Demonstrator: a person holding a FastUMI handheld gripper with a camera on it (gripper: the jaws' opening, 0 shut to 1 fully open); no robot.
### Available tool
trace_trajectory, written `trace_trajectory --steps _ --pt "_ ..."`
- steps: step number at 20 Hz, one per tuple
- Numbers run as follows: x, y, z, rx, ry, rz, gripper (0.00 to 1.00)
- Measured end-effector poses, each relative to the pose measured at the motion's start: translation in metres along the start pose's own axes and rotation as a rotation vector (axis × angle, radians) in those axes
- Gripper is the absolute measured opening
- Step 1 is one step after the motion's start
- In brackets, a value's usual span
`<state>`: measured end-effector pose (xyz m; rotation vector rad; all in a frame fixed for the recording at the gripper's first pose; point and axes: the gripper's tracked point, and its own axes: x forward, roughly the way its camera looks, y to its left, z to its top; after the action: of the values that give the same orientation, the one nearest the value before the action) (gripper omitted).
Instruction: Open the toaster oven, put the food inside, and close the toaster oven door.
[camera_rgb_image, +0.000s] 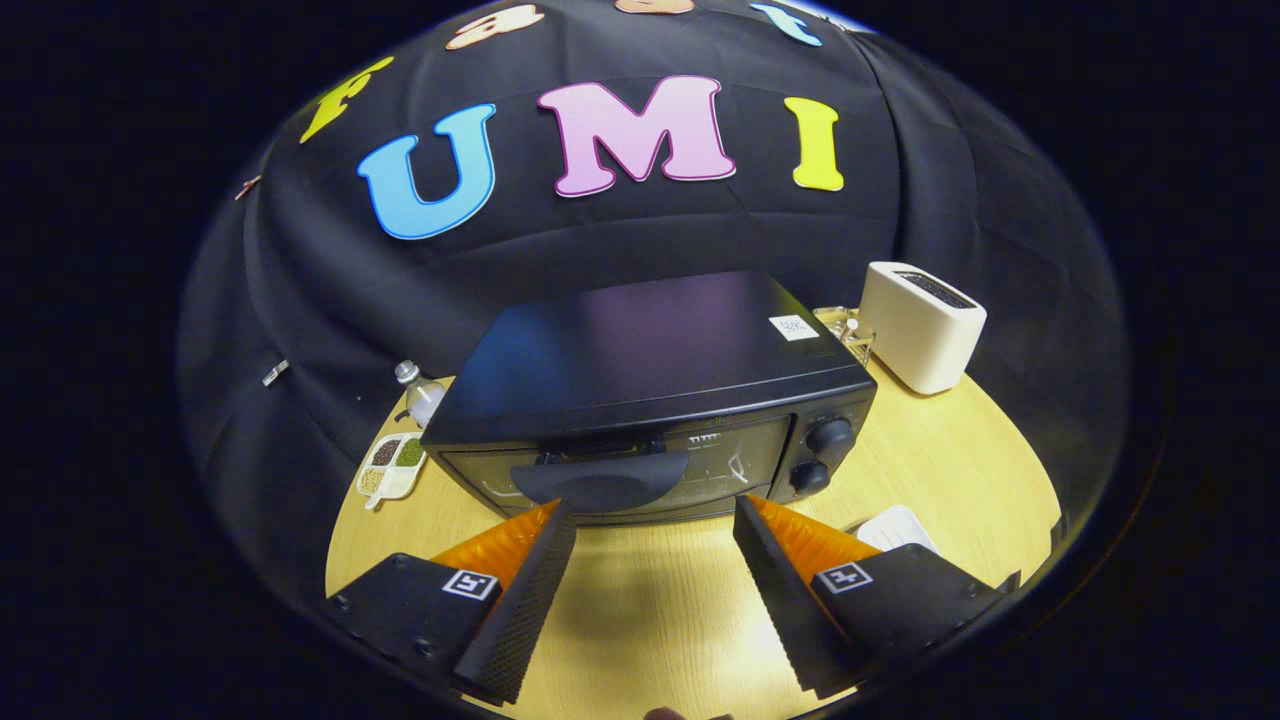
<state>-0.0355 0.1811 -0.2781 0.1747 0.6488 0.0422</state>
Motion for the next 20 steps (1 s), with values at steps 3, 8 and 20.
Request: trace_trajectory --steps 3,8,20 --pt "-0.017 -0.005 0.015 -0.053 -0.057 0.014 0.99" --pt "-0.061 -0.009 0.079 -0.112 -0.223 0.035 0.99" --pt "-0.185 -0.075 0.236 -0.068 -0.588 -0.029 0.98"
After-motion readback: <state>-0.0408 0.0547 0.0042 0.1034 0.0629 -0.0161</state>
